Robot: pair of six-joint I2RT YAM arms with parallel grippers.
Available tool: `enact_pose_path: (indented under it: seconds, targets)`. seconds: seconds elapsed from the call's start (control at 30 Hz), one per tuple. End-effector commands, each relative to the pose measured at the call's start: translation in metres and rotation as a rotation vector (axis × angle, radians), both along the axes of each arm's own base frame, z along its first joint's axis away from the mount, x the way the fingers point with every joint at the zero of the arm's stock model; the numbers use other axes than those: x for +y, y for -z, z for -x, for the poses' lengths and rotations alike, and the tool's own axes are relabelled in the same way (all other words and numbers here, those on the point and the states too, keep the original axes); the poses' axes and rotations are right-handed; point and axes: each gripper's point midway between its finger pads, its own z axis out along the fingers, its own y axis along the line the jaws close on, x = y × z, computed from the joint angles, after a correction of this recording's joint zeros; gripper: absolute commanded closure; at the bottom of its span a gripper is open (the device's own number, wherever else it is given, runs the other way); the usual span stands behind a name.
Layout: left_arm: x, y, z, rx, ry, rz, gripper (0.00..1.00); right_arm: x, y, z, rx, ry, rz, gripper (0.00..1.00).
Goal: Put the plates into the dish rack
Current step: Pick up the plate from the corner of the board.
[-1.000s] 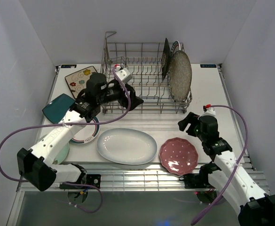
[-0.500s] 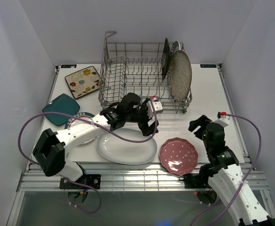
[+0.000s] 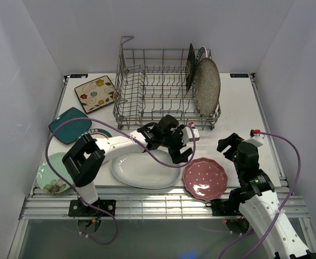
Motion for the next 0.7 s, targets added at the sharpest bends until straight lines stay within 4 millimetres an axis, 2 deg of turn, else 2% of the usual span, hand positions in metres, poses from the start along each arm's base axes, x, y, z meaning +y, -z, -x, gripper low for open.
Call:
enact_pose_path:
  seconds: [0.0,0.13,0.27,0.57,0.67]
  targets:
    - [-0.023,-0.012,-0.009,-0.029,0.017,0.047,0.02,0.003,-0.012,-0.005,-0.054,-0.013,-0.007,0.23]
    - [-0.036,-0.008,-0.015,-0.016,0.007,0.038,0.02,0.003,-0.014,-0.005,-0.063,-0.014,-0.006,0.23]
    - [-0.044,-0.002,-0.010,0.008,0.017,0.032,0.04,0.002,-0.017,-0.005,-0.076,-0.013,-0.007,0.23]
    - [-0.048,0.018,0.006,0.070,0.029,-0.006,0.10,0.000,-0.017,-0.004,-0.081,0.001,-0.006,0.23]
    - [-0.048,0.031,0.011,0.111,0.024,-0.024,0.12,-0.001,-0.017,-0.004,-0.085,0.003,-0.008,0.23]
